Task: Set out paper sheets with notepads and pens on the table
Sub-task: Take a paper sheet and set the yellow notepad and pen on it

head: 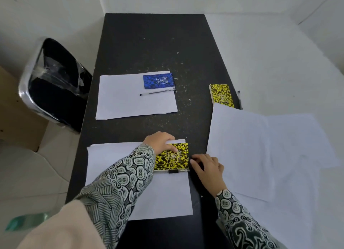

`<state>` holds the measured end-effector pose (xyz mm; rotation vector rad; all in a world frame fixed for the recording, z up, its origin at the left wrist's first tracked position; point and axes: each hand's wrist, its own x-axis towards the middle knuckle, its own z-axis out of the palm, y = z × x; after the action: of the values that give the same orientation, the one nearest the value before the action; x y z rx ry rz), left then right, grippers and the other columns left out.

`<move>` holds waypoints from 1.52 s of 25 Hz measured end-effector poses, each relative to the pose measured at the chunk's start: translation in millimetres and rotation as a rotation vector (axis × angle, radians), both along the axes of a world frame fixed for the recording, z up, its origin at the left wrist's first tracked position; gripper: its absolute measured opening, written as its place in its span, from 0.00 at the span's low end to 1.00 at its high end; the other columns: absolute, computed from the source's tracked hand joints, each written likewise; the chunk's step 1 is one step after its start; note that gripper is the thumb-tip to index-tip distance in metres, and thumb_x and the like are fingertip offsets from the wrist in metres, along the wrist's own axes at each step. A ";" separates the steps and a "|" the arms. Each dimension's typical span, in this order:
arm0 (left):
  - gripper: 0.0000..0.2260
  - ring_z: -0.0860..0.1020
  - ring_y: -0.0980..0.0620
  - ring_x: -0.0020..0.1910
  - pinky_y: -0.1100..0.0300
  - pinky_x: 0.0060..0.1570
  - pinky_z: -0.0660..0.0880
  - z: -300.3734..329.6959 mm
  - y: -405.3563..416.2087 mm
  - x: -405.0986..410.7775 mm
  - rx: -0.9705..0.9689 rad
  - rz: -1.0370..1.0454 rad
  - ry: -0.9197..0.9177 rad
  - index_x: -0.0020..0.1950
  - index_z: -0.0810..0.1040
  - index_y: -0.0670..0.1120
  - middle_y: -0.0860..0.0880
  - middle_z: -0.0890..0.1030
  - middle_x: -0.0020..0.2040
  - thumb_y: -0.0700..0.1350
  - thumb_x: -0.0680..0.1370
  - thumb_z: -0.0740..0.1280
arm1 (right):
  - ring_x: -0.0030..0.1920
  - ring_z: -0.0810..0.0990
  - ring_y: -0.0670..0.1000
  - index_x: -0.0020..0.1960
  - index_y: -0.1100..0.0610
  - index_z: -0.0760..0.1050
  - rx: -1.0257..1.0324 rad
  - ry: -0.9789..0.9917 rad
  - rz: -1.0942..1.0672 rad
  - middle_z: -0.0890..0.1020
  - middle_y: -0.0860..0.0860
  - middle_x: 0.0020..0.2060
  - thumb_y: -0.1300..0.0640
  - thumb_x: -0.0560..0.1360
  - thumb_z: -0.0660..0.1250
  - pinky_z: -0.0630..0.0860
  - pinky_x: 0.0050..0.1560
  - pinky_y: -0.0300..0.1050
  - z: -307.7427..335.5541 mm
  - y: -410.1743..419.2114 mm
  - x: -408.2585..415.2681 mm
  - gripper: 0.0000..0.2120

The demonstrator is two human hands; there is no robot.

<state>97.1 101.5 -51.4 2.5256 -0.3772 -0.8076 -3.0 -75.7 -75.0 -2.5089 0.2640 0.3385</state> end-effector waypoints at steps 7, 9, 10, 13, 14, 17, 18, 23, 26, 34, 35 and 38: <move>0.19 0.74 0.41 0.56 0.51 0.54 0.70 -10.6 1.7 -7.0 0.035 0.137 -0.072 0.60 0.73 0.49 0.43 0.74 0.57 0.56 0.73 0.66 | 0.52 0.69 0.49 0.52 0.47 0.75 0.201 0.017 -0.241 0.75 0.41 0.37 0.48 0.73 0.65 0.57 0.50 0.46 -2.3 22.5 12.4 0.09; 0.19 0.71 0.43 0.60 0.50 0.57 0.69 -14.2 3.2 -6.7 0.043 0.118 -0.130 0.61 0.73 0.47 0.45 0.74 0.59 0.55 0.74 0.65 | 0.51 0.68 0.47 0.53 0.47 0.75 0.173 0.001 -0.218 0.78 0.43 0.41 0.49 0.73 0.65 0.56 0.51 0.46 -2.1 24.3 10.6 0.09; 0.19 0.70 0.45 0.61 0.50 0.57 0.69 -15.1 3.5 -6.7 0.037 0.107 -0.142 0.61 0.73 0.47 0.46 0.74 0.60 0.54 0.74 0.66 | 0.50 0.68 0.47 0.52 0.47 0.74 0.159 -0.003 -0.204 0.78 0.44 0.42 0.49 0.73 0.64 0.56 0.50 0.46 -1.8 25.2 9.7 0.08; 0.18 0.70 0.46 0.61 0.50 0.58 0.68 -15.1 1.4 -10.3 0.007 0.100 -0.105 0.60 0.73 0.46 0.46 0.75 0.59 0.52 0.74 0.66 | 0.48 0.67 0.46 0.46 0.47 0.72 0.147 -0.009 -0.184 0.77 0.45 0.40 0.51 0.73 0.64 0.54 0.49 0.45 -0.7 25.1 5.2 0.02; 0.18 0.71 0.46 0.60 0.50 0.58 0.68 -15.5 0.7 -12.4 0.002 0.097 -0.096 0.60 0.73 0.46 0.46 0.76 0.59 0.52 0.74 0.67 | 0.48 0.67 0.47 0.44 0.47 0.71 0.137 -0.010 -0.172 0.76 0.45 0.39 0.51 0.74 0.64 0.54 0.49 0.45 -0.5 25.1 3.0 0.02; 0.17 0.71 0.48 0.61 0.51 0.60 0.67 -13.7 -1.7 -18.5 0.003 0.104 -0.106 0.59 0.73 0.47 0.48 0.76 0.59 0.52 0.73 0.67 | 0.50 0.69 0.49 0.44 0.50 0.72 0.105 -0.010 -0.119 0.76 0.46 0.41 0.53 0.74 0.62 0.55 0.50 0.45 1.3 24.8 -1.7 0.02; 0.17 0.70 0.48 0.61 0.51 0.60 0.67 -12.5 -2.1 -19.4 0.011 0.110 -0.136 0.59 0.73 0.47 0.48 0.75 0.59 0.52 0.73 0.67 | 0.52 0.70 0.50 0.46 0.51 0.73 0.100 -0.017 -0.106 0.77 0.47 0.43 0.53 0.75 0.62 0.55 0.51 0.45 2.4 23.1 -0.5 0.03; 0.14 0.68 0.49 0.64 0.52 0.63 0.66 6.3 -9.5 -32.9 -0.162 0.294 -0.249 0.61 0.72 0.47 0.48 0.72 0.63 0.50 0.77 0.63 | 0.63 0.66 0.58 0.57 0.51 0.74 0.024 -0.194 -0.439 0.73 0.53 0.60 0.56 0.74 0.64 0.59 0.63 0.54 16.4 -41.9 2.5 0.12; 0.12 0.71 0.51 0.62 0.60 0.59 0.67 24.9 -33.0 -46.5 -0.380 0.402 -0.171 0.61 0.72 0.45 0.46 0.74 0.62 0.46 0.79 0.60 | 0.69 0.59 0.63 0.64 0.53 0.68 0.059 -0.155 -0.798 0.66 0.59 0.67 0.56 0.72 0.66 0.57 0.67 0.61 22.5 -108.3 -6.5 0.21; 0.23 0.63 0.43 0.71 0.51 0.71 0.61 8.2 -138.4 -87.1 -0.139 0.271 0.147 0.72 0.61 0.43 0.42 0.64 0.72 0.50 0.79 0.57 | 0.59 0.73 0.63 0.66 0.63 0.62 0.438 -0.020 -0.743 0.73 0.64 0.61 0.58 0.72 0.69 0.70 0.61 0.55 15.5 -168.0 -11.7 0.27; 0.22 0.64 0.43 0.70 0.50 0.70 0.62 4.7 -145.2 -90.6 -0.161 0.333 0.141 0.71 0.62 0.44 0.42 0.65 0.70 0.50 0.79 0.58 | 0.56 0.75 0.61 0.64 0.64 0.65 0.432 -0.019 -0.718 0.75 0.63 0.57 0.58 0.71 0.69 0.71 0.58 0.54 16.4 -175.6 -12.2 0.25; 0.19 0.69 0.44 0.66 0.48 0.67 0.67 0.1 -151.7 -94.9 -0.238 0.494 0.113 0.68 0.66 0.45 0.43 0.68 0.67 0.49 0.78 0.59 | 0.47 0.74 0.57 0.55 0.67 0.70 0.387 -0.056 -0.706 0.75 0.59 0.46 0.58 0.70 0.71 0.69 0.47 0.48 24.7 -198.6 -16.0 0.19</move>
<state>2.2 -50.2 -51.3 2.1987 0.1777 -0.6588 -19.0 -274.3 -50.3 -1.8926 0.9283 0.0224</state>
